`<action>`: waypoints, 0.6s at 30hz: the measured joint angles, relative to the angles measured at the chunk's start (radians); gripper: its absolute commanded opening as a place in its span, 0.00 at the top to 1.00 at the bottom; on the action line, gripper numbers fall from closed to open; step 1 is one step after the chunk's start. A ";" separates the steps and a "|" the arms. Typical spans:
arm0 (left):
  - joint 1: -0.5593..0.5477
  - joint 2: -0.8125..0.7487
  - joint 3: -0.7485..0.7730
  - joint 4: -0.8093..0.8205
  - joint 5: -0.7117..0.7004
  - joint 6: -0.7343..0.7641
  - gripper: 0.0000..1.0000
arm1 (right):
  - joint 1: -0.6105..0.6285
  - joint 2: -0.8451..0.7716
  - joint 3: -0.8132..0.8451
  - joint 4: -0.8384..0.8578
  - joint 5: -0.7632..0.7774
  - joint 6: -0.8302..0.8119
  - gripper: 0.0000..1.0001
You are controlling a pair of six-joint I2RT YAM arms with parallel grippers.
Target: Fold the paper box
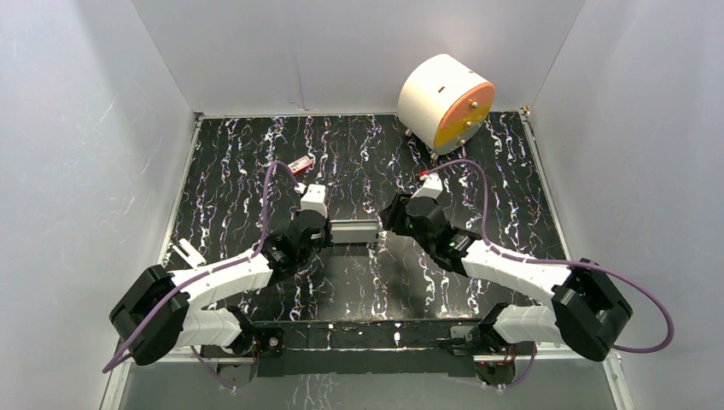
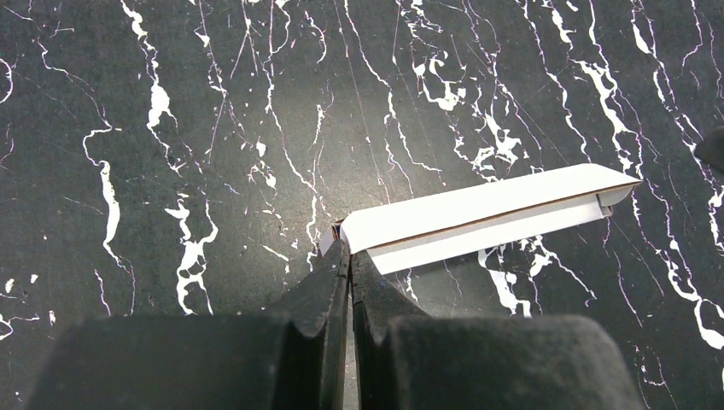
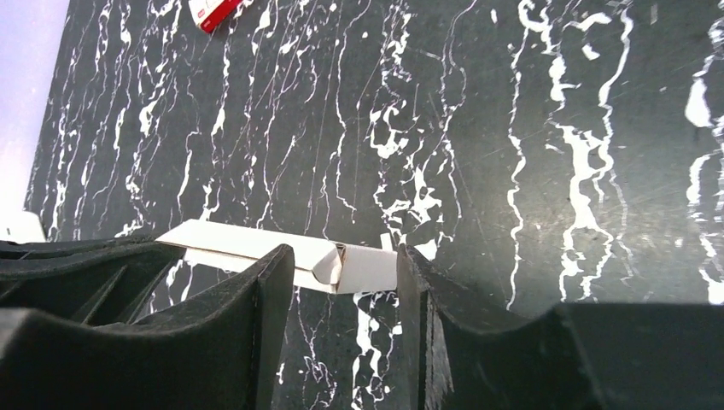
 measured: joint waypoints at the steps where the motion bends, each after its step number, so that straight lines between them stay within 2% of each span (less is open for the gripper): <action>1: -0.001 0.000 0.000 0.000 0.000 0.001 1.00 | -0.011 0.013 0.000 0.010 -0.023 0.009 0.48; 4: -0.002 0.000 0.000 0.001 -0.002 0.005 1.00 | -0.029 0.050 0.000 0.024 -0.084 0.034 0.52; 18: -0.005 0.002 0.000 0.005 -0.006 0.006 1.00 | -0.071 0.073 -0.010 0.110 -0.247 0.124 0.57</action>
